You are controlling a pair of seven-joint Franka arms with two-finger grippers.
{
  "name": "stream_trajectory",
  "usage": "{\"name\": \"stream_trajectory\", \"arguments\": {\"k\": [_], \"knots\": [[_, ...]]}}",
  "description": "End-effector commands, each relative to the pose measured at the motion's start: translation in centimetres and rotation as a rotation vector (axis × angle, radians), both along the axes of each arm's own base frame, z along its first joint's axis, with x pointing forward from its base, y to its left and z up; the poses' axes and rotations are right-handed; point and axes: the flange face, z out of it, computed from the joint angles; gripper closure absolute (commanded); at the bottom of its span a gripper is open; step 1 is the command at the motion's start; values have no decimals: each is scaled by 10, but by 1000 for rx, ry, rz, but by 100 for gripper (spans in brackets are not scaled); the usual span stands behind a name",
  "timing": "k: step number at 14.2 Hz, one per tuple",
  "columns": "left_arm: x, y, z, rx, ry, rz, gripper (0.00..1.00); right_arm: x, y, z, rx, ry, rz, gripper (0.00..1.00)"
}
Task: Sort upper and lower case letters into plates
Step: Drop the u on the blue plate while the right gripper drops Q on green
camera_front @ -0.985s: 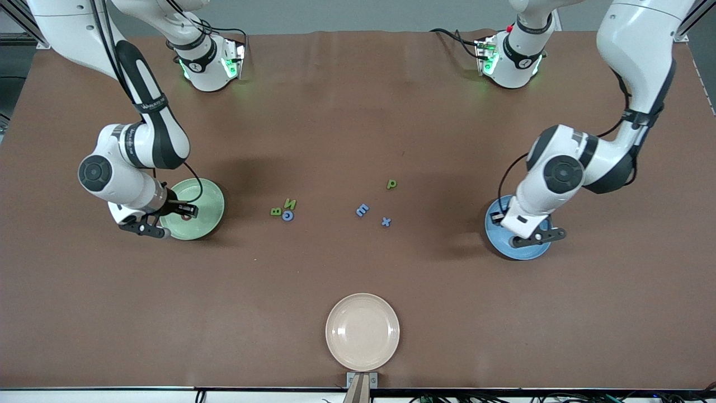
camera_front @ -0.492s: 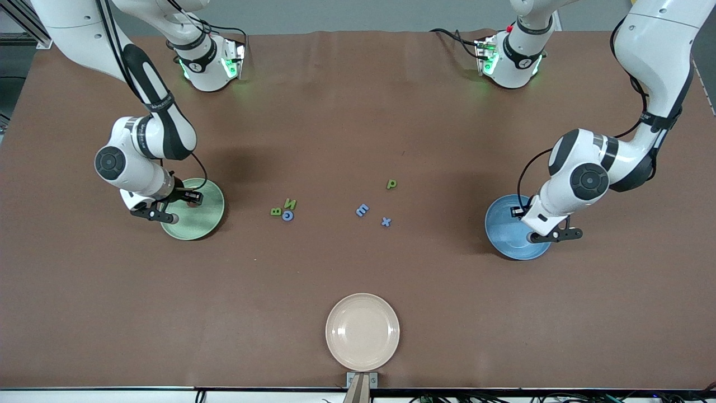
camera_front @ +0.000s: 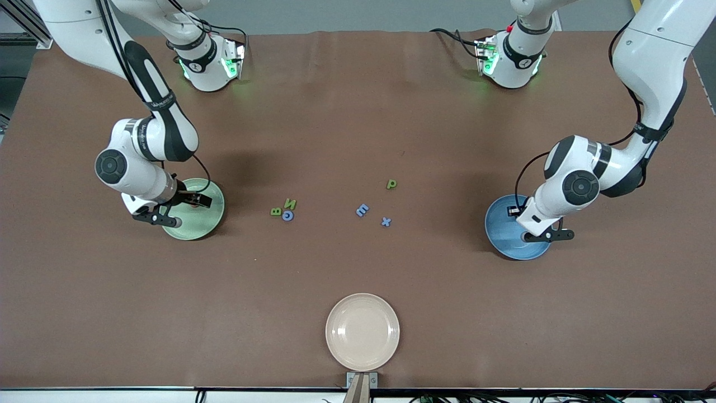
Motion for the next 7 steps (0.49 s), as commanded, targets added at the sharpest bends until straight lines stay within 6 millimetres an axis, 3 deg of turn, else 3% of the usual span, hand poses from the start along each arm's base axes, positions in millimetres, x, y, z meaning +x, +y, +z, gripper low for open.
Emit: {"name": "stream_trajectory", "arguments": {"k": [1, 2, 3, 4, 7], "knots": [[0, 1, 2, 1, -14, -18, 66, 36, 64, 62, -4, -41, -96, 0], [0, 1, 2, 1, -14, -17, 43, 41, 89, 68, -6, -58, -138, 0], [1, 1, 3, 2, -17, -16, 13, 44, 114, 63, -11, -61, -167, 0], [3, -1, 6, 3, -25, -16, 0, 42, 138, 57, -16, -63, -184, 0], [17, -19, 34, 7, -76, -16, 0, 43, 180, 37, -30, -67, -265, 0]]}}
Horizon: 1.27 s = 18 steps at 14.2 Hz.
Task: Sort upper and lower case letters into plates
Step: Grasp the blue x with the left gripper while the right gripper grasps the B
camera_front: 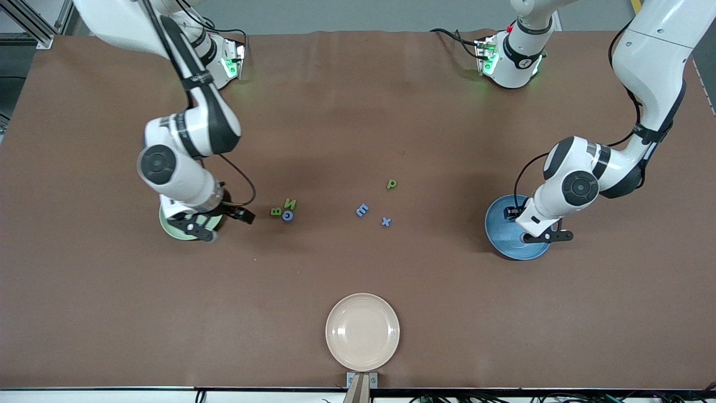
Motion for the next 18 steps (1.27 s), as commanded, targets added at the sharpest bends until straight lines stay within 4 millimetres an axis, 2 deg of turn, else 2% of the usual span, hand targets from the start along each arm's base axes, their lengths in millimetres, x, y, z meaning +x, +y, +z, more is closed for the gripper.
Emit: {"name": "stream_trajectory", "arguments": {"k": [1, 4, 5, 6, 7, 9, 11, 13, 15, 17, 18], "knots": [[11, -18, 34, 15, -60, -9, 0, 9, 19, -28, -11, -13, -73, 0], [12, -62, 58, 14, -51, 39, 0, 6, 27, -60, -20, -23, -134, 0], [7, -86, 63, 9, -65, 82, 0, 5, 27, -68, -22, -22, -188, 0], [8, -109, 70, 2, -87, 142, 0, 7, 22, -70, -24, -14, -326, 0], [7, -143, 71, -13, -101, 208, 0, 10, 13, -71, -31, -10, -443, 0], [4, -202, 61, -50, -95, 272, 0, 9, 10, -71, -45, -4, -535, 0], [-11, -256, 59, -77, -85, 274, 0, 4, 14, -73, -64, 24, -567, 0], [-18, -293, 52, -78, -91, 349, 0, -4, 25, -77, -76, 29, -695, 1], [-23, -322, 38, -65, -100, 376, 0, -11, 24, -86, -88, 35, -790, 1], [-29, -340, 18, -46, -93, 361, 0, -17, 23, -92, -101, 43, -873, 1], [-29, -349, 10, -47, -89, 356, 0, -22, 31, -93, -101, 40, -888, 1]]}}
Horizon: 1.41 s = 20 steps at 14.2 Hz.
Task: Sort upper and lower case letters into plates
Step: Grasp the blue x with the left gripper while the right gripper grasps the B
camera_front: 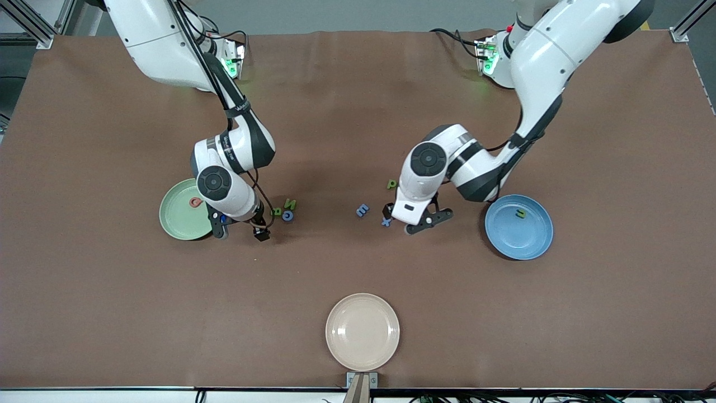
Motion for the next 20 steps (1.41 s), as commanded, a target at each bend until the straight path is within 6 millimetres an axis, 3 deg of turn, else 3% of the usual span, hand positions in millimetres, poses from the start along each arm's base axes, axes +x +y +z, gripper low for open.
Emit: {"name": "stream_trajectory", "arguments": {"k": [1, 4, 7, 11, 12, 13, 16, 18, 20], "knots": [[9, -22, -18, 1, 5, 16, 0, -16, 17, -6, -8, -22, -70, 3], [11, -31, -41, 1, 11, 21, 0, -24, 25, -12, 2, -54, -73, 6], [9, -44, -50, 5, 3, 14, 0, -27, 28, -15, 0, -48, -69, 29], [12, -55, -54, -13, -1, 12, 1, -31, 28, -31, -11, -29, -63, 37], [10, -55, -58, -10, 5, 10, 5, -31, 29, -32, -8, -33, -62, 40], [10, -55, -58, -10, 5, 10, 9, -32, 30, -33, -9, -32, -60, 49], [10, -54, -58, -10, 6, 6, 30, -31, 30, -32, -7, -35, -58, 91], [15, -50, -56, -9, 1, 9, 33, -30, 29, -30, -6, -34, -42, 100], [18, -47, -53, -9, -6, 11, 40, -21, 23, -20, 4, -43, 8, 100]]}}
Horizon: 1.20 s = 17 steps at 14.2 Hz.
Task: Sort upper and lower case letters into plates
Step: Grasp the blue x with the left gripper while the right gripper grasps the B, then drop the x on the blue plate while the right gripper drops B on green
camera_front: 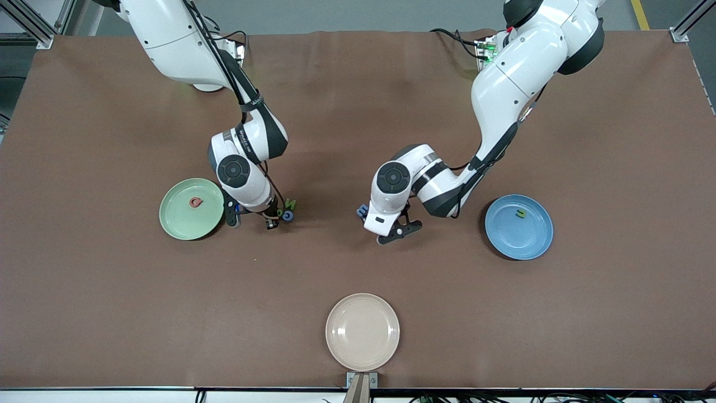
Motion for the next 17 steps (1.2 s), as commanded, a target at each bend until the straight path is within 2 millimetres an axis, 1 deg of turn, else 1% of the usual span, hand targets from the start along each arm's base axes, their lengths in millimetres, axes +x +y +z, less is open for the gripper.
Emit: {"name": "stream_trajectory", "arguments": {"k": [1, 2, 3, 6, 8, 9, 10, 11, 12, 13, 15, 16, 17], "knots": [[6, 5, -3, 13, -12, 0, 41, 8, -13, 0, -1, 0, 79, 100], [6, 5, -3, 14, -13, -1, 41, 16, -29, 13, 5, -1, 115, 100], [6, 5, -3, 15, -12, -2, 45, 22, -47, 24, 9, 11, 170, 100], [6, 6, -4, 16, -11, 1, 54, 39, -108, 61, 32, 39, 350, 100], [5, 6, -4, 16, -10, 2, 59, 44, -148, 77, 48, 51, 444, 100], [5, 6, -4, 16, -10, 2, 63, 45, -176, 83, 58, 52, 499, 100], [5, 6, -4, 16, -10, 2, 67, 42, -199, 86, 69, 58, 563, 100], [6, 6, -3, 17, -10, 2, 71, 39, -226, 87, 79, 56, 616, 100], [6, 6, -3, 17, -10, 2, 77, 35, -246, 86, 88, 59, 652, 100], [6, 6, -2, 17, -13, -1, 81, 29, -265, 81, 96, 64, 677, 100], [7, 9, 0, 25, -11, 0, 87, 19, -284, 68, 100, 64, 708, 100], [10, 13, 5, 38, -9, -8, 87, 14, -291, 61, 99, 59, 723, 99], [13, 18, 15, 60, -3, -19, 87, 8, -296, 53, 92, 45, 731, 99]]}}
